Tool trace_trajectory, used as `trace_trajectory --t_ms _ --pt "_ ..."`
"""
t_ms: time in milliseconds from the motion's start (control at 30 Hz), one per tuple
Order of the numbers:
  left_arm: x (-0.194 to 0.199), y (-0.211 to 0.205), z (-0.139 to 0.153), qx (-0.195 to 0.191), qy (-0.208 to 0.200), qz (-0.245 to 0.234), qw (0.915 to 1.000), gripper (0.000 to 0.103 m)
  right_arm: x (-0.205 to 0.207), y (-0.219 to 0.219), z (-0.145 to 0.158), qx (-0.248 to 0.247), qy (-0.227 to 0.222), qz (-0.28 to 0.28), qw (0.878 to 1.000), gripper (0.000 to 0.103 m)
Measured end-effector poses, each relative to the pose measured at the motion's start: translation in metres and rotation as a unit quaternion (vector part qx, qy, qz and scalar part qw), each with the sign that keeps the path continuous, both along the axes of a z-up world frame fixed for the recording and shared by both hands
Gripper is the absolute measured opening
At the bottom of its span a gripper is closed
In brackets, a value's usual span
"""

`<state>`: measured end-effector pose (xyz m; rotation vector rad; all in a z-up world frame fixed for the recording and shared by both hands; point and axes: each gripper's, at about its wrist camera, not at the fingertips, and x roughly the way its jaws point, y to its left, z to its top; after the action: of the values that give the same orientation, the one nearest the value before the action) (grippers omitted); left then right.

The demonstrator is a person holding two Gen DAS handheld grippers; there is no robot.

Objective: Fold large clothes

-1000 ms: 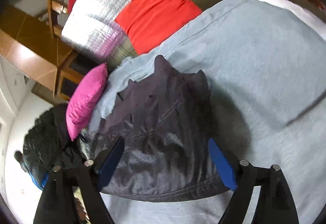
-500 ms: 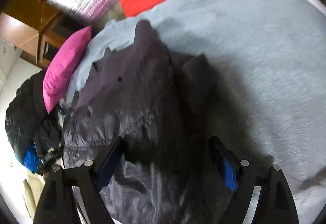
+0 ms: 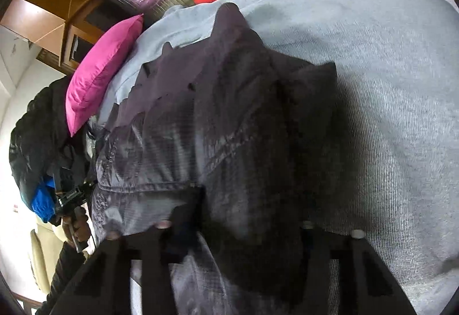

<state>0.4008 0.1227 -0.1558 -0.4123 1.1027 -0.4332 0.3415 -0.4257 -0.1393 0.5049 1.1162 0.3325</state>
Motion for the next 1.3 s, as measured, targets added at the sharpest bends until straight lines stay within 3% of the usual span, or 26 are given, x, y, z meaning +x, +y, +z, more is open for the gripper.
trace_trajectory --t_ms 200,400,500,567,667,733,800,833,867,900,933,1033,1100,1200,1300 --pt "-0.012 -0.014 0.036 0.045 -0.034 0.008 0.9984 0.018 -0.006 0.018 0.023 -0.036 -0.021 -0.002 0.999 0.022" --pt "-0.041 -0.032 0.117 0.042 -0.113 -0.009 0.9926 0.017 -0.021 0.041 0.090 -0.061 -0.075 0.022 0.995 0.020" --pt "-0.080 -0.038 0.157 0.046 -0.161 -0.026 0.9855 0.017 -0.039 0.053 0.130 -0.074 -0.103 0.037 0.991 0.020" --pt "-0.107 -0.031 0.166 0.038 -0.175 -0.028 0.9834 0.018 -0.062 0.052 0.150 -0.076 -0.119 0.040 0.989 0.020" --pt "-0.148 -0.019 0.151 0.026 -0.174 -0.031 0.9839 0.018 -0.107 0.040 0.158 -0.083 -0.132 0.035 0.987 0.020" --pt "-0.166 -0.016 0.120 0.017 -0.159 -0.035 0.9864 0.019 -0.138 0.032 0.144 -0.087 -0.125 0.028 0.988 0.020" --pt "-0.171 -0.019 0.076 0.025 -0.112 -0.039 0.9927 0.021 -0.160 0.022 0.111 -0.070 -0.109 0.017 0.991 0.021" --pt "-0.169 -0.021 0.049 0.045 -0.073 -0.029 0.9959 0.026 -0.165 0.018 0.093 -0.067 -0.095 0.014 0.993 0.025" --pt "-0.166 -0.021 0.025 0.069 -0.036 -0.014 0.9969 0.042 -0.166 0.014 0.068 -0.067 -0.067 0.009 0.995 0.028" --pt "-0.165 -0.019 0.009 0.075 -0.018 -0.004 0.9970 0.051 -0.168 0.009 0.044 -0.069 -0.033 -0.004 0.997 0.031" --pt "-0.167 -0.011 0.006 0.059 -0.021 0.022 0.9978 0.062 -0.170 0.003 0.023 -0.066 -0.010 -0.024 0.997 0.041" --pt "-0.174 0.004 0.028 0.062 -0.020 0.057 0.9962 0.065 -0.185 -0.013 0.019 -0.030 -0.018 -0.079 0.996 0.057" --pt "-0.178 0.008 0.052 0.097 -0.047 0.066 0.9919 0.065 -0.190 -0.014 0.036 -0.034 -0.033 -0.077 0.996 0.061" --pt "-0.188 0.017 0.081 0.124 -0.083 0.088 0.9849 0.065 -0.199 -0.012 0.067 -0.081 -0.059 -0.089 0.991 0.062" --pt "-0.199 0.004 0.098 0.139 -0.114 0.082 0.9802 0.065 -0.203 -0.002 0.095 -0.063 -0.102 -0.088 0.989 0.062"
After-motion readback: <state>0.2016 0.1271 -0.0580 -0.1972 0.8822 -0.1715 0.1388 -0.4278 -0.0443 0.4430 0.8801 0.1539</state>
